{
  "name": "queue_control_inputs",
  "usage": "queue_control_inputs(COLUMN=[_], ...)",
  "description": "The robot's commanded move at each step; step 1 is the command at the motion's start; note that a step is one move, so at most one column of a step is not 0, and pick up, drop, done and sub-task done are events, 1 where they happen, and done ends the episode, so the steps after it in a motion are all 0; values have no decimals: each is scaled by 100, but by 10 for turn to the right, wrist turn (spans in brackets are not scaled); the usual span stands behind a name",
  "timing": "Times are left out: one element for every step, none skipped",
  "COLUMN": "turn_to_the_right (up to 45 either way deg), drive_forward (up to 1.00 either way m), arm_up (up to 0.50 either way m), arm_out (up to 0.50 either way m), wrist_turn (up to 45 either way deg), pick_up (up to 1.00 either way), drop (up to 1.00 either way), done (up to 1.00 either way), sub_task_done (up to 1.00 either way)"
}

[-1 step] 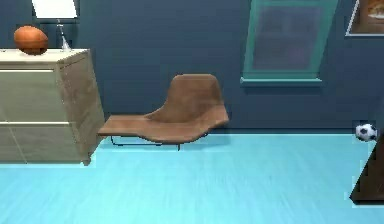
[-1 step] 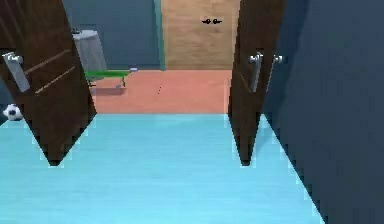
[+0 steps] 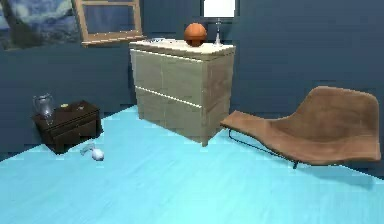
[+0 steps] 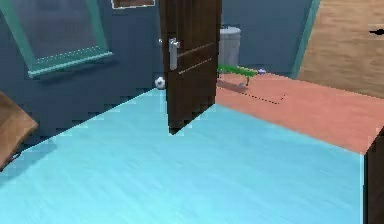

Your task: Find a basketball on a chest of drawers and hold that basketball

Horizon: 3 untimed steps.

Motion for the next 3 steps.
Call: queue_control_inputs(turn_to_the_right=[0,330,0], drive_forward=[75,0,45], arm_up=[0,0,0], arm_out=[0,0,0], wrist_turn=[0,0,0], pick_up=[0,0,0], drop=[0,0,0], done=[0,0,0], sub_task_done=[0,0,0])
